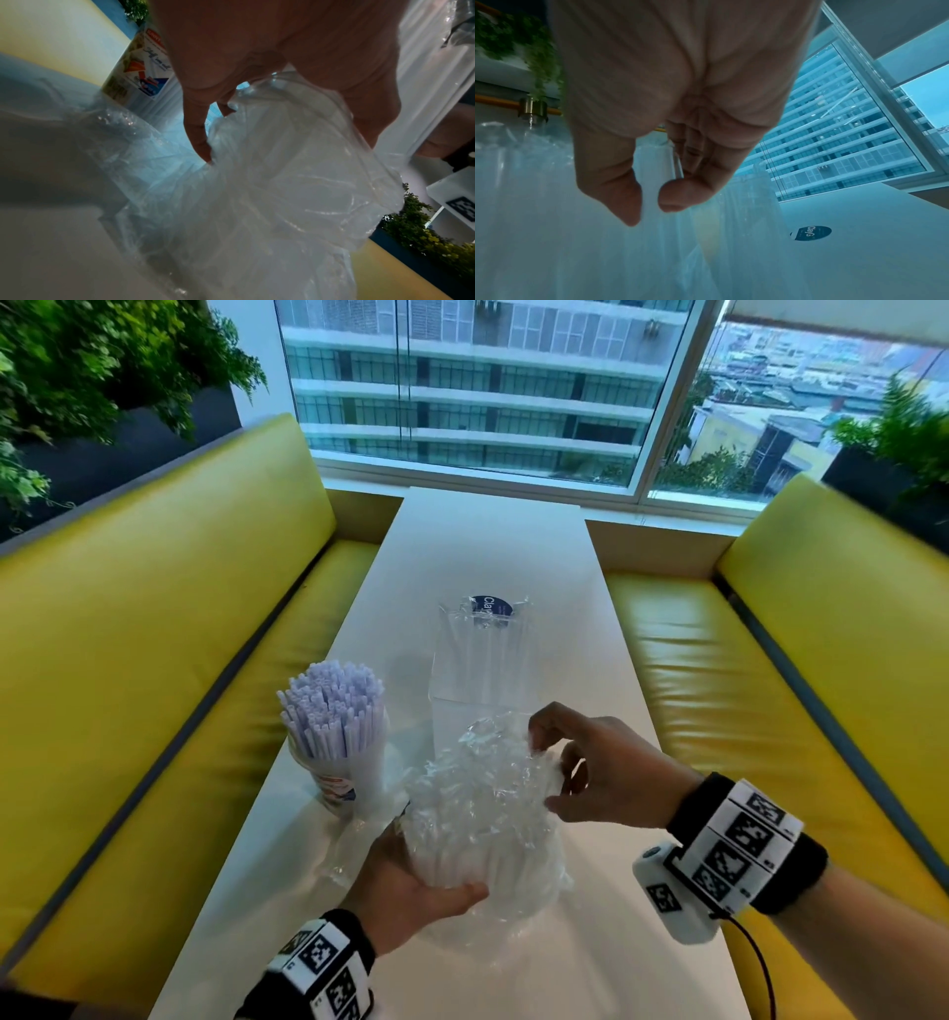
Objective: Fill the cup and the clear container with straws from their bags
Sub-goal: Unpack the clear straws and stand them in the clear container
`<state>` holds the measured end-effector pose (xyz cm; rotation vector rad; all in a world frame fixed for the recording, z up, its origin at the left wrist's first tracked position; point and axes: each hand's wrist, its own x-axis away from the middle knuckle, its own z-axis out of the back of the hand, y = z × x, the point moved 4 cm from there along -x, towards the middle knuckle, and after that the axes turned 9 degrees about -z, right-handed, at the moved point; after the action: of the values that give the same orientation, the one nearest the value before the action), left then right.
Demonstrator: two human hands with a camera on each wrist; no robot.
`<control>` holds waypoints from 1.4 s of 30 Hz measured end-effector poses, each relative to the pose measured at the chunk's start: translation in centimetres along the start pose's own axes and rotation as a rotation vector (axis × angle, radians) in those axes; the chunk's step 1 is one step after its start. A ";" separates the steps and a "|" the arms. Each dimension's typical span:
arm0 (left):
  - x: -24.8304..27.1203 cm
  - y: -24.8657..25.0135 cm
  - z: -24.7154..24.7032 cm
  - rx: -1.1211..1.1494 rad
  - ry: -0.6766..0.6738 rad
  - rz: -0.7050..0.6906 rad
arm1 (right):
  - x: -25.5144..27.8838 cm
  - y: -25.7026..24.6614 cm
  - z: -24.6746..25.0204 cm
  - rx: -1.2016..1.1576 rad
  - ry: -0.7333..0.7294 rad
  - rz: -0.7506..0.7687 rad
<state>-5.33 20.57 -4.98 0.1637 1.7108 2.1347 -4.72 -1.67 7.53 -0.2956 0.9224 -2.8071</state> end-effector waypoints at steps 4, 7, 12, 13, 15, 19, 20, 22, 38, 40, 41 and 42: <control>0.0 -0.2 0.0 0.014 0.002 0.016 | -0.3 0.5 -0.2 0.040 0.080 -0.024; 0.0 -0.2 -0.1 0.015 -0.001 0.015 | -0.6 0.9 -0.4 -0.001 0.043 -0.023; 0.1 -0.6 -0.1 0.029 -0.010 0.049 | -0.6 1.6 -1.3 -0.018 0.021 -0.016; 0.1 -0.6 -0.1 0.028 -0.009 0.050 | -0.5 1.7 -1.4 -0.017 0.029 -0.009; 0.1 -0.6 -0.1 0.025 0.001 0.052 | -0.4 1.6 -1.3 0.008 0.043 0.010; -0.1 -0.5 -0.2 0.013 -0.008 0.040 | -0.4 0.9 -0.1 -0.019 0.108 0.041; 0.0 -0.5 -0.2 0.012 -0.006 0.042 | -0.3 0.8 0.3 -0.046 0.135 0.038; 0.0 -0.4 -0.1 0.012 0.003 0.040 | -0.3 0.7 0.9 -0.250 0.152 0.012; 0.2 0.2 -0.1 0.002 0.002 0.056 | 0.3 0.5 -0.3 -0.584 0.141 0.005; 0.2 0.2 -0.1 -0.011 -0.005 0.048 | 0.4 0.5 -0.8 -0.555 0.074 0.009; 0.2 0.1 -0.1 -0.010 -0.004 0.056 | 0.4 0.5 -0.9 -0.546 0.066 0.016; 0.2 0.0 -0.1 -0.006 -0.002 0.071 | 0.4 0.5 -0.9 -0.539 0.070 0.030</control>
<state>-5.52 20.52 -5.04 0.2283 1.7216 2.1894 -5.27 -1.64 6.57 -0.2459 1.6747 -2.5038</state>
